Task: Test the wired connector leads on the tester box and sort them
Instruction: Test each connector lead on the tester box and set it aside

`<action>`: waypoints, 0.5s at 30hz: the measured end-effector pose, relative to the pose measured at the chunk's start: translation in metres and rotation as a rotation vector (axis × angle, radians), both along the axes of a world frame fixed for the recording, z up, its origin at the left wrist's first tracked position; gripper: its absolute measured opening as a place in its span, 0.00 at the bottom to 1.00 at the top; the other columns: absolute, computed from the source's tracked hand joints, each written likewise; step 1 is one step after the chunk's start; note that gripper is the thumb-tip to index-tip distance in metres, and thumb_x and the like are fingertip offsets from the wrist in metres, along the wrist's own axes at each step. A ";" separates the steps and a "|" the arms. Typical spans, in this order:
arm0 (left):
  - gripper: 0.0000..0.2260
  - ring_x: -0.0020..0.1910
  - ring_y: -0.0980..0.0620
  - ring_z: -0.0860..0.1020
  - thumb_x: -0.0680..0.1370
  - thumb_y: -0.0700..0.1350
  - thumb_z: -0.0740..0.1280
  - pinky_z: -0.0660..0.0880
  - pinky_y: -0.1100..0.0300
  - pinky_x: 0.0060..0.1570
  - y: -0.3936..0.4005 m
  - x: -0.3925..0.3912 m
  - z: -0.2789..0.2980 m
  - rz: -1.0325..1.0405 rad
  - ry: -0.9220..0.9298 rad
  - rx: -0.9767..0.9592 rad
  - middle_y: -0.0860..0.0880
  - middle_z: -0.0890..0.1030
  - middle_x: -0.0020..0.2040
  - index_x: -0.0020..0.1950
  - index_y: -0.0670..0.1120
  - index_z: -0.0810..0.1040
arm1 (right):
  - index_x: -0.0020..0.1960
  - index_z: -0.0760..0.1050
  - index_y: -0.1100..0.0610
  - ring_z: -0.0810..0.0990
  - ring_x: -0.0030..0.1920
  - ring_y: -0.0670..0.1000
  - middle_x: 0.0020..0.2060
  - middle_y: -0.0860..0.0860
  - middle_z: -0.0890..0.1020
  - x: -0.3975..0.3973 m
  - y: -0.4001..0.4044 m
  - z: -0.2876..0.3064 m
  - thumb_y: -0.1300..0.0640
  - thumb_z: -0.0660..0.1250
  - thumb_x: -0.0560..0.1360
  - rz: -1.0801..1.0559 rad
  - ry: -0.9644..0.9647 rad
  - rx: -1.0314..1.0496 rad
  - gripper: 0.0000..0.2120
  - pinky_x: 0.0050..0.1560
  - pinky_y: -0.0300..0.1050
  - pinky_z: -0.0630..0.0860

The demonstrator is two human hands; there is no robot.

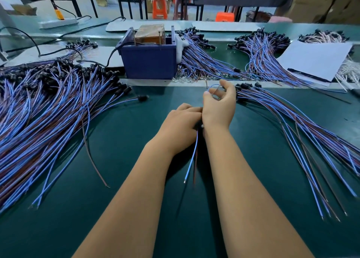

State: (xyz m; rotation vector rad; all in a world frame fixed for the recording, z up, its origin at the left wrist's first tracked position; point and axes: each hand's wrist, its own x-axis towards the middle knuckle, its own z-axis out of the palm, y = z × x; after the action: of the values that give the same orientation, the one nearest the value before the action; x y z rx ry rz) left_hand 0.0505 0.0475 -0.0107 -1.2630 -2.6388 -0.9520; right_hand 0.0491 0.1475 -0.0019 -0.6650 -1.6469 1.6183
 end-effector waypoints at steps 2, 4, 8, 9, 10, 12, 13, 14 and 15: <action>0.23 0.53 0.45 0.71 0.66 0.40 0.53 0.70 0.47 0.55 -0.003 -0.004 -0.002 -0.012 -0.050 0.023 0.57 0.80 0.60 0.52 0.47 0.84 | 0.66 0.69 0.58 0.83 0.44 0.53 0.49 0.51 0.80 -0.001 0.004 0.000 0.68 0.66 0.74 0.000 0.029 -0.133 0.22 0.52 0.52 0.80; 0.19 0.56 0.44 0.73 0.68 0.35 0.56 0.71 0.47 0.58 -0.003 -0.007 -0.003 -0.006 -0.103 0.060 0.54 0.79 0.61 0.49 0.45 0.85 | 0.66 0.68 0.61 0.84 0.38 0.49 0.43 0.50 0.81 -0.002 0.006 0.001 0.70 0.66 0.75 0.065 0.100 -0.281 0.21 0.46 0.46 0.82; 0.16 0.51 0.44 0.73 0.66 0.37 0.56 0.71 0.46 0.54 0.001 -0.005 -0.004 0.036 -0.132 0.028 0.54 0.78 0.46 0.43 0.42 0.83 | 0.57 0.73 0.59 0.82 0.32 0.46 0.39 0.50 0.82 -0.003 0.002 0.001 0.72 0.65 0.75 0.168 0.150 -0.311 0.14 0.37 0.39 0.79; 0.15 0.50 0.44 0.73 0.66 0.37 0.56 0.72 0.46 0.53 0.000 -0.004 -0.004 0.036 -0.140 0.033 0.54 0.78 0.44 0.42 0.42 0.82 | 0.54 0.74 0.57 0.82 0.32 0.47 0.39 0.49 0.82 -0.003 0.000 0.000 0.72 0.65 0.75 0.183 0.125 -0.241 0.13 0.37 0.41 0.78; 0.13 0.49 0.42 0.74 0.67 0.35 0.58 0.72 0.45 0.53 0.000 -0.005 -0.003 0.032 -0.163 0.054 0.53 0.79 0.43 0.41 0.41 0.82 | 0.51 0.74 0.55 0.81 0.32 0.47 0.40 0.49 0.83 -0.001 0.000 0.000 0.71 0.64 0.75 0.192 0.097 -0.162 0.13 0.37 0.43 0.77; 0.11 0.47 0.41 0.77 0.67 0.33 0.60 0.74 0.44 0.50 0.001 -0.004 -0.001 0.025 -0.219 0.115 0.52 0.81 0.41 0.40 0.42 0.81 | 0.48 0.74 0.52 0.79 0.32 0.47 0.40 0.49 0.84 0.003 0.002 -0.001 0.71 0.63 0.75 0.206 0.070 -0.066 0.13 0.37 0.44 0.76; 0.11 0.46 0.43 0.78 0.67 0.33 0.60 0.75 0.45 0.48 0.002 -0.001 0.001 0.030 -0.242 0.136 0.51 0.81 0.40 0.41 0.42 0.81 | 0.47 0.74 0.52 0.78 0.33 0.47 0.40 0.50 0.84 0.006 0.004 0.000 0.71 0.62 0.76 0.216 0.069 -0.051 0.14 0.37 0.42 0.76; 0.12 0.45 0.44 0.78 0.67 0.33 0.60 0.76 0.46 0.47 0.004 0.003 0.004 0.028 -0.258 0.147 0.50 0.82 0.40 0.42 0.43 0.81 | 0.47 0.75 0.53 0.78 0.34 0.46 0.41 0.51 0.84 0.010 0.007 0.001 0.72 0.61 0.76 0.224 0.066 -0.045 0.14 0.35 0.39 0.75; 0.14 0.45 0.46 0.79 0.67 0.33 0.59 0.76 0.47 0.48 0.007 0.006 0.005 0.011 -0.263 0.153 0.50 0.83 0.41 0.43 0.43 0.82 | 0.47 0.75 0.54 0.78 0.35 0.46 0.41 0.52 0.83 0.013 0.012 0.004 0.72 0.61 0.76 0.229 0.058 -0.031 0.14 0.34 0.36 0.73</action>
State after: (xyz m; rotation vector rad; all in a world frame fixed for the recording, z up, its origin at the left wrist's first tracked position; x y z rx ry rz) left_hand 0.0570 0.0541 -0.0057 -1.1599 -2.6898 -1.3751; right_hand 0.0624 0.1593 0.0019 -0.4528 -1.7083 1.8102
